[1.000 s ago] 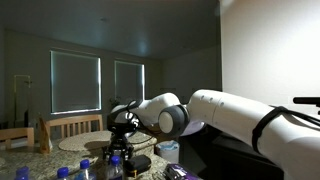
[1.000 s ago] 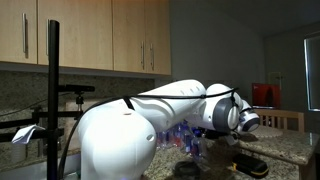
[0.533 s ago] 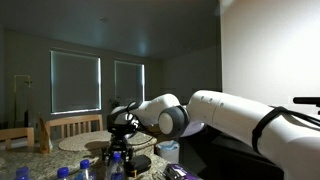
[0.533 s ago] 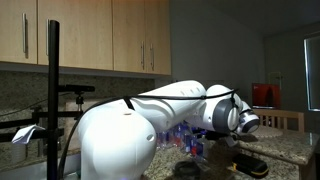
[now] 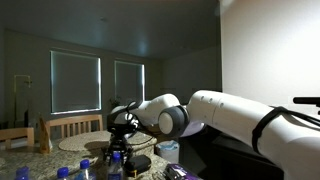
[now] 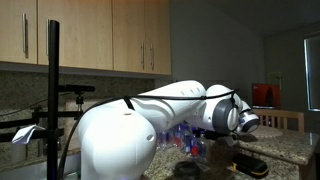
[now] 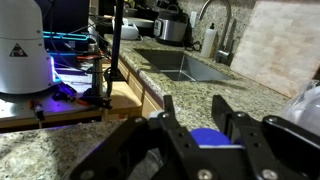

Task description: Move the cable and the empty bottle to the front.

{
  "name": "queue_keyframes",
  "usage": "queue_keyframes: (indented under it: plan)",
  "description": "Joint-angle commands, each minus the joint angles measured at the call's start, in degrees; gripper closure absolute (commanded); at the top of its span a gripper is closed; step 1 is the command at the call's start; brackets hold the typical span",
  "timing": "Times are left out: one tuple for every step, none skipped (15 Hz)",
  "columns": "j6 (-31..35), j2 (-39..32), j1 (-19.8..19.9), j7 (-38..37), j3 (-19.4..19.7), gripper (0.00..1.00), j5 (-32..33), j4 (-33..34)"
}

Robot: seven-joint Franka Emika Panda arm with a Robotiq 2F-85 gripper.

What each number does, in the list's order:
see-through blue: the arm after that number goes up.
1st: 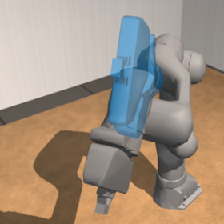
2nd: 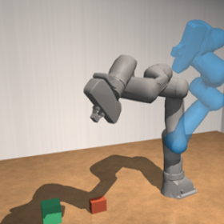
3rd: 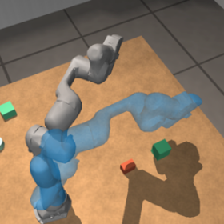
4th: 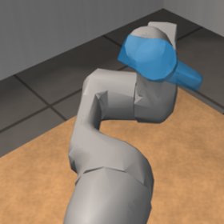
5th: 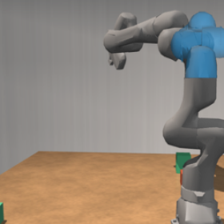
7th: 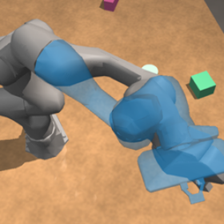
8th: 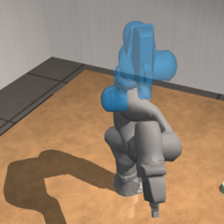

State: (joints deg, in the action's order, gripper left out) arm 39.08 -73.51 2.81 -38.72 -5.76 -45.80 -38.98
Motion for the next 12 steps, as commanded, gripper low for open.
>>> queue_keyframes:
  plan:
    - [-1.58,-0.33,0.08,-1.61,-0.68,0.37,-1.30,1.81]
    - [-1.64,-0.35,-0.02,-1.67,-0.83,0.33,-1.27,2.11]
    - [-1.49,-0.38,-0.15,-1.61,-0.93,0.31,-1.19,2.26]
    - [-1.50,-0.43,-0.25,-1.62,-1.07,0.27,-1.15,2.49]
    - [-1.67,-0.49,-0.26,-1.71,-1.27,0.32,-1.18,2.79]
    - [-1.71,-0.55,-0.30,-1.74,-1.40,0.33,-1.19,2.97]
    - [-1.67,-0.57,-0.37,-1.73,-1.48,0.34,-1.16,3.03]
    - [-1.67,-0.58,-0.40,-1.72,-1.52,0.34,-1.15,3.08]
    - [-1.66,-0.58,-0.43,-1.70,-1.53,0.34,-1.14,3.11]
    - [-1.74,-0.51,-0.45,-1.58,-1.50,0.32,-1.01,3.33]
    - [-1.79,-0.37,-0.47,-1.61,-1.46,0.26,-0.91,3.49]
    - [-1.90,-0.05,-0.48,-1.89,-1.39,0.18,-0.79,3.67]
